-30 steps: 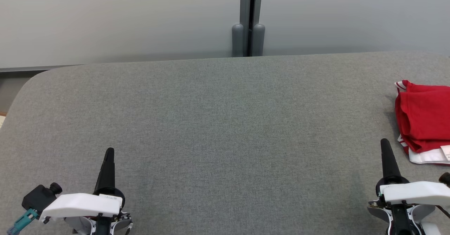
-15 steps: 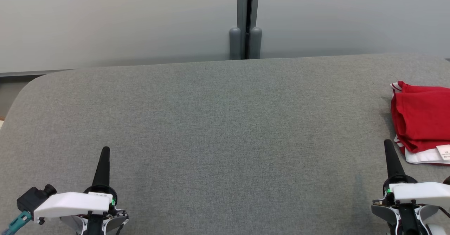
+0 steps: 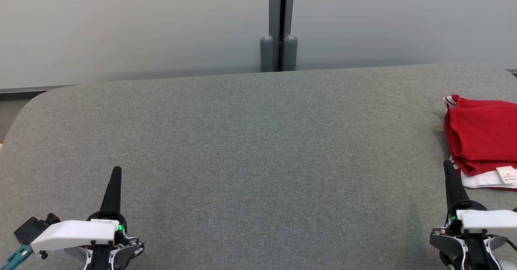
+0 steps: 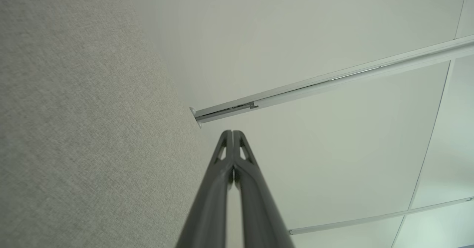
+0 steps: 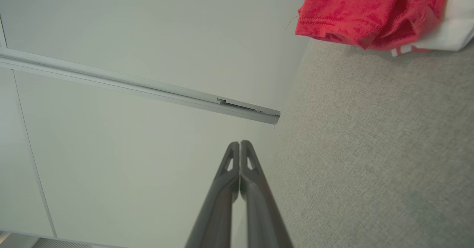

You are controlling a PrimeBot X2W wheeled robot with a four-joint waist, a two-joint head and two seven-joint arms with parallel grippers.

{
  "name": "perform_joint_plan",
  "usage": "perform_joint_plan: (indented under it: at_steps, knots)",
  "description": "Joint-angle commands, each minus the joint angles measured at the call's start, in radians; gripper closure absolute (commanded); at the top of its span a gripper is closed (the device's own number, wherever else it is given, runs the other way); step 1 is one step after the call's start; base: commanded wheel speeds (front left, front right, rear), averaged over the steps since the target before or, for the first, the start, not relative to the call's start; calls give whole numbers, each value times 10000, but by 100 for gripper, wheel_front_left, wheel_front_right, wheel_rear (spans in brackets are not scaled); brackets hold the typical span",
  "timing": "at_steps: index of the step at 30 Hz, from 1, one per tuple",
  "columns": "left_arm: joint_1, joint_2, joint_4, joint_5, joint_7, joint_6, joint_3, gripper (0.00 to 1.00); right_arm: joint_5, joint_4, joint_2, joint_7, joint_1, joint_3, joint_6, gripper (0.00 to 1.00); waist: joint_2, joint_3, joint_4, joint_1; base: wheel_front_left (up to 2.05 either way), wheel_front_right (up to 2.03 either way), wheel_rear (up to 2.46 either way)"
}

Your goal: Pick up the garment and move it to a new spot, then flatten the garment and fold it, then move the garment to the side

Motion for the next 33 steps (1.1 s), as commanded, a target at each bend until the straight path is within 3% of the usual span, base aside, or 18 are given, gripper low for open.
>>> perform_joint_plan:
  at_steps: [1,33]
  knots:
    - [-197,47,-37,-191,52,-94,91,100,223,-88,-47,76,54,-61,3,100,0,-11,-8,0,0,0,0]
    - [-268,-1,62,-2303,732,-277,586,100,2482,-162,-7,733,121,-411,4,100,0,-291,-213,0,0,0,0]
